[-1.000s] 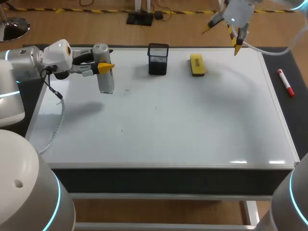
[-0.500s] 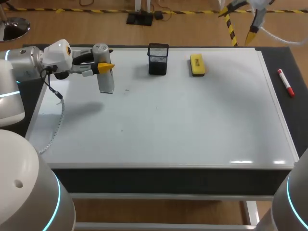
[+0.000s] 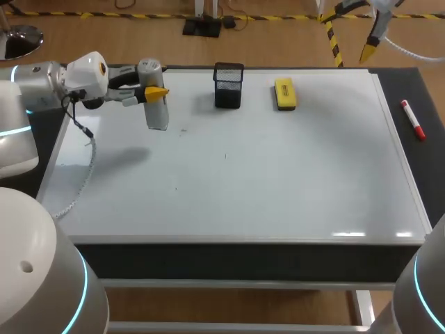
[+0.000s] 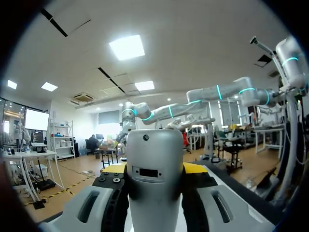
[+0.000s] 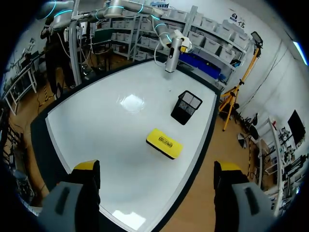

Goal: Pick up the inspection probe, press it on each red-marked spot on the whiteboard one by one, put down the probe, pick up the eraser, and wipe off all the red marks.

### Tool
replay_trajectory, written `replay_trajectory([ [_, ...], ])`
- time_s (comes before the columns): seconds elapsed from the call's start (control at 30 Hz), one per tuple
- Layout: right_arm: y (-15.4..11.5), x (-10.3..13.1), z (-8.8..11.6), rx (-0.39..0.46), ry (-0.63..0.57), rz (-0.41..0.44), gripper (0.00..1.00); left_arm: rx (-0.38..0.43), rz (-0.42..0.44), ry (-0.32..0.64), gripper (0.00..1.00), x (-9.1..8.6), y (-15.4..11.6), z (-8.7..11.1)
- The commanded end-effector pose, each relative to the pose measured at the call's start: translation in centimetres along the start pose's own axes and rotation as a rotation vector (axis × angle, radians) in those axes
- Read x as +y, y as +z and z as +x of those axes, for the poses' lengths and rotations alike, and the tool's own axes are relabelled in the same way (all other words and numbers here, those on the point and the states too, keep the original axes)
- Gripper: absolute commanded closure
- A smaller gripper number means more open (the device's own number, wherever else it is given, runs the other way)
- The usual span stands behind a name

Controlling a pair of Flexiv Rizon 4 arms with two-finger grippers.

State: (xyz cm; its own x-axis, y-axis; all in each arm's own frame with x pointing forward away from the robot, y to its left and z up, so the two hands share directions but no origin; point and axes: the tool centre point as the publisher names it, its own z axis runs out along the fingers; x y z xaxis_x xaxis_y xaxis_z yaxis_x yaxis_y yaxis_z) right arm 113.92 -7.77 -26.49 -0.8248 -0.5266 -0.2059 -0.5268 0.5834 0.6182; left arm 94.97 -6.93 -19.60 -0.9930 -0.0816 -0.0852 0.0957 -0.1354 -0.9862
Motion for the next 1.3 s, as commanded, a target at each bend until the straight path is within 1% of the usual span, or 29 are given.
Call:
replay_trajectory([
  [0.03,-0.4,-0.3,-0.3,0.014,-0.001,-0.006,0.0,0.057,-0.018,0.002,1.0,-1.2,2.1,-2.9],
  [0.07,-0.4,-0.3,-0.3,0.014,-0.001,-0.006,0.0,0.07,-0.018,0.006,1.0,-1.5,2.5,-3.4],
  [0.17,-0.4,-0.3,-0.3,0.014,-0.001,-0.006,0.0,0.074,-0.023,0.007,1.0,-2.2,3.8,-4.7],
  [0.23,-0.4,-0.3,-0.3,0.014,-0.001,-0.006,0.0,0.071,-0.031,0.006,1.0,-2.6,4.6,-5.5],
  [0.47,-0.4,-0.3,-0.3,0.014,-0.001,-0.006,0.0,0.055,-0.014,-0.003,1.0,-3.7,7.5,-8.4],
  [0.73,-0.4,-0.3,-0.3,0.014,-0.001,-0.006,0.0,0.069,-0.003,0.0,1.0,-4.1,11.2,-12.0],
  [0.83,-0.4,-0.3,-0.3,0.014,-0.001,-0.006,0.0,0.081,0.014,0.002,1.0,-4.0,12.1,-13.2],
  [0.9,-0.4,-0.3,-0.3,0.014,-0.001,-0.006,0.0,0.093,0.046,-0.013,1.0,-3.6,12.7,-14.1],
  [1.03,-0.4,-0.3,-0.3,0.014,-0.001,-0.006,0.0,0.11,0.059,-0.034,1.0,-2.7,13.9,-15.4],
  [1.23,-0.4,-0.3,-0.3,0.014,-0.001,-0.006,0.0,0.142,0.079,-0.059,1.0,-1.4,15.7,-16.5],
  [1.3,-0.4,-0.3,-0.3,0.014,-0.001,-0.006,0.0,0.155,0.084,-0.069,1.0,-1.0,16.5,-16.6],
])
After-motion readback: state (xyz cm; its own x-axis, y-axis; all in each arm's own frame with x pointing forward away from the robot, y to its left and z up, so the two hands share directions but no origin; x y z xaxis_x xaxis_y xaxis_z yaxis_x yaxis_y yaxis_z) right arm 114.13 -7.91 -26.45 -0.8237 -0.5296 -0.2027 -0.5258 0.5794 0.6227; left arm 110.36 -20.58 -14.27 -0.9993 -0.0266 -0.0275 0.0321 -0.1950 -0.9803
